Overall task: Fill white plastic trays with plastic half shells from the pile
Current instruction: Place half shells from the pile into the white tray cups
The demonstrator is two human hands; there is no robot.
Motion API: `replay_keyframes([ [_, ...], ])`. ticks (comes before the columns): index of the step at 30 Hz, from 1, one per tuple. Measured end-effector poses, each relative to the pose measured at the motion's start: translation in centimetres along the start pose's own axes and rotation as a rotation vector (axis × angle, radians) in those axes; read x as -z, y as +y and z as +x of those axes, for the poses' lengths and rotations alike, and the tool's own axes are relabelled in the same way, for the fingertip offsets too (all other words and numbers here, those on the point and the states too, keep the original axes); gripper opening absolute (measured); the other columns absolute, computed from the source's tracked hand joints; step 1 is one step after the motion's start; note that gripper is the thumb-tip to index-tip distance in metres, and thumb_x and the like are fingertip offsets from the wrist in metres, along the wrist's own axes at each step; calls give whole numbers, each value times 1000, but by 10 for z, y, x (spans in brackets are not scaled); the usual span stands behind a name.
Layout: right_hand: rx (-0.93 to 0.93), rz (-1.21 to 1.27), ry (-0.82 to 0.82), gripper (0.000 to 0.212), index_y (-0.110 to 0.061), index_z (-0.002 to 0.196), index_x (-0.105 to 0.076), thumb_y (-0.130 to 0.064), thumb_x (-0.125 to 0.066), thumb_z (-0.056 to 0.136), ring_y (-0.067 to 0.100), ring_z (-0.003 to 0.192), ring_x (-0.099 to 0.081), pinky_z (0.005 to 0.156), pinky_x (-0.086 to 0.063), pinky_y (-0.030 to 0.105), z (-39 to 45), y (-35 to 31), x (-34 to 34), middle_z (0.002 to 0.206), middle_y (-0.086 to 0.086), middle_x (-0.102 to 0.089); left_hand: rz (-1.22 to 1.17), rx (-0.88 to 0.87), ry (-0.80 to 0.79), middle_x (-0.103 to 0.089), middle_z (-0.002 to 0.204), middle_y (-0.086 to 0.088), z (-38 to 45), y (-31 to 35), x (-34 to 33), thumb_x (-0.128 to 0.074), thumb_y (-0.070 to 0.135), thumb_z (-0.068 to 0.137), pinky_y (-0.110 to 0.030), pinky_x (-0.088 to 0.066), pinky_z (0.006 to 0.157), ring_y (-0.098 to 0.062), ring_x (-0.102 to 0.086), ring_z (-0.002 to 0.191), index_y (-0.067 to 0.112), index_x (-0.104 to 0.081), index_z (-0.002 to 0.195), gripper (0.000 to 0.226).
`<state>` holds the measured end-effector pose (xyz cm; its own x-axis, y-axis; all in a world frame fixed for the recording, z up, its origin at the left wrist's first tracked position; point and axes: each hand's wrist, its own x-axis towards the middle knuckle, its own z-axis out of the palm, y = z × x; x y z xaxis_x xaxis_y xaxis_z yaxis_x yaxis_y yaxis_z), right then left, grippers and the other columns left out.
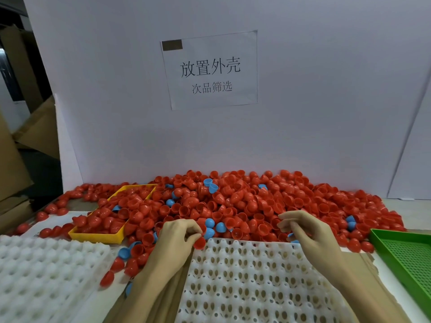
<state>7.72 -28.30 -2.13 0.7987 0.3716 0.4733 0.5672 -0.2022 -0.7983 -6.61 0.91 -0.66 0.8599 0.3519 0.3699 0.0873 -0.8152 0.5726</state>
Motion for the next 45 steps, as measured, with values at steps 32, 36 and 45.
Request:
replay_keyframes([
  [32,-34,10,-45,39,-23,105,-77,8,-53,103,9,97,-74,89,-60,28,-1,-7,0,99,-9,-78,119,-240,33,-64,118,18,13,24,-12,-63,28,101,-19,-47,102,2,-56,113,28,-70,129,28],
  [36,-33,33,-30,40,-22,105,-77,9,-53,102,11,97,-74,89,-60,30,-2,-8,1,99,-7,-78,219,-349,-79,-59,131,16,33,44,-38,-62,25,102,-20,-42,107,-3,-49,121,30,-61,139,37],
  [45,-65,175,-127,29,-20,118,-74,0,-58,104,14,104,-75,94,-60,34,-7,-31,3,107,-3,-78,10,-363,50,-63,101,21,23,44,-35,-73,21,95,-12,-48,92,4,-60,99,24,-75,99,6],
])
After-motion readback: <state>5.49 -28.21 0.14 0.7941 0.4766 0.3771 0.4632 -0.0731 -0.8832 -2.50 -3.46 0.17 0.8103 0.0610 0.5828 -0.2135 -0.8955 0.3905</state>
